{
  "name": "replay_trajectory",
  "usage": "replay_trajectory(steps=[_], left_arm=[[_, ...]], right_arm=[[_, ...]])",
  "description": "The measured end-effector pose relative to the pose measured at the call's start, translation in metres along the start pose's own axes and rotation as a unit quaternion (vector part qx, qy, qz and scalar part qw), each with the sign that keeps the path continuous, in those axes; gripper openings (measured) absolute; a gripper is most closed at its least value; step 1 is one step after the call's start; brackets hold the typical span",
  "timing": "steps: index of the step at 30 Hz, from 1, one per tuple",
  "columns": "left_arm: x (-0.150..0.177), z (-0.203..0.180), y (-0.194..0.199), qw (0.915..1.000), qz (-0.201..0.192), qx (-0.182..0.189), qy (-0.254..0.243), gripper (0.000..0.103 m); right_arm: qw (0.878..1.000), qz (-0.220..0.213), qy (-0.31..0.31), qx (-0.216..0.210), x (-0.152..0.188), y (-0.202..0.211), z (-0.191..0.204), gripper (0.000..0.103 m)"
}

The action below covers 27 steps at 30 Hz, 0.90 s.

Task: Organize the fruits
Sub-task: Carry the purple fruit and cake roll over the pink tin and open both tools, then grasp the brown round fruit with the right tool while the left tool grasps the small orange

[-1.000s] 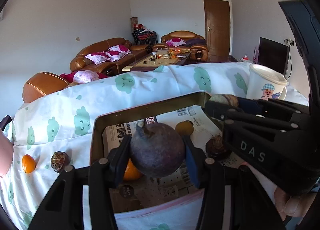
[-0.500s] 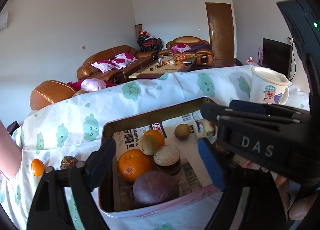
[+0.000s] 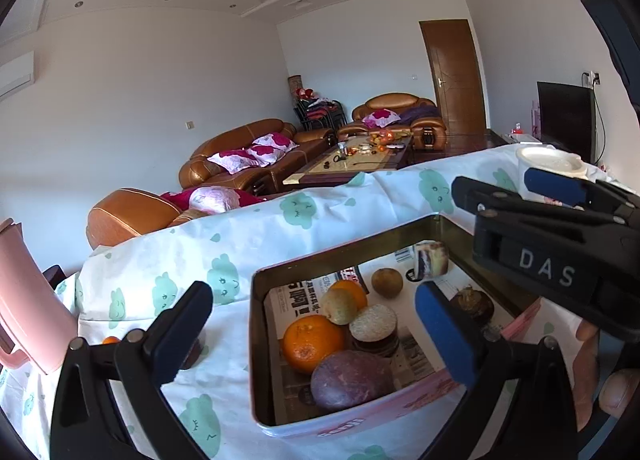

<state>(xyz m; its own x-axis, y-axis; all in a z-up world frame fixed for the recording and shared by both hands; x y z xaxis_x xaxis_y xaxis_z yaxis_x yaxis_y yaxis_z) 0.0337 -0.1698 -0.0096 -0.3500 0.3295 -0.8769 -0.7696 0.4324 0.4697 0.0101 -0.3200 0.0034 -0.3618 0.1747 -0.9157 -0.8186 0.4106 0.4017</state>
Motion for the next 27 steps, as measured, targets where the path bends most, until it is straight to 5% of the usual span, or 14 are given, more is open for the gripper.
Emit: replay_trajectory(steps=[12,27], left_arm=[[0.012,0.021,0.01,0.9997,0.003,-0.021,0.013,0.103],[0.026,0.057,0.021,0.9988,0.018,-0.035,0.029,0.103]], right_arm=[[0.999,-0.033,0.025,0.027,0.008,0.01,0.009,0.076],[1.0,0.015,-0.017,0.001,0.03,0.028,0.025,0.076]])
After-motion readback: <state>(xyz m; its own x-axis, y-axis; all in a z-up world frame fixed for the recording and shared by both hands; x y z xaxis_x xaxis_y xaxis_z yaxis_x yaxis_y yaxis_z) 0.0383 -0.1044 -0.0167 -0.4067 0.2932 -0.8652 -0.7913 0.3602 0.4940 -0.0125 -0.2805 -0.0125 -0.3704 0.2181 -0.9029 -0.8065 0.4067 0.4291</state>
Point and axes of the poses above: each gripper's, at about its wrist camera, not at the fingertips, and y roughly against the way its jaws point, z to its left, x to its underside, the point moved 6 cm from there along -y, roughly the way its jaws point, and after that the axes turned 15 degrees about x, right-handed, at the moved point
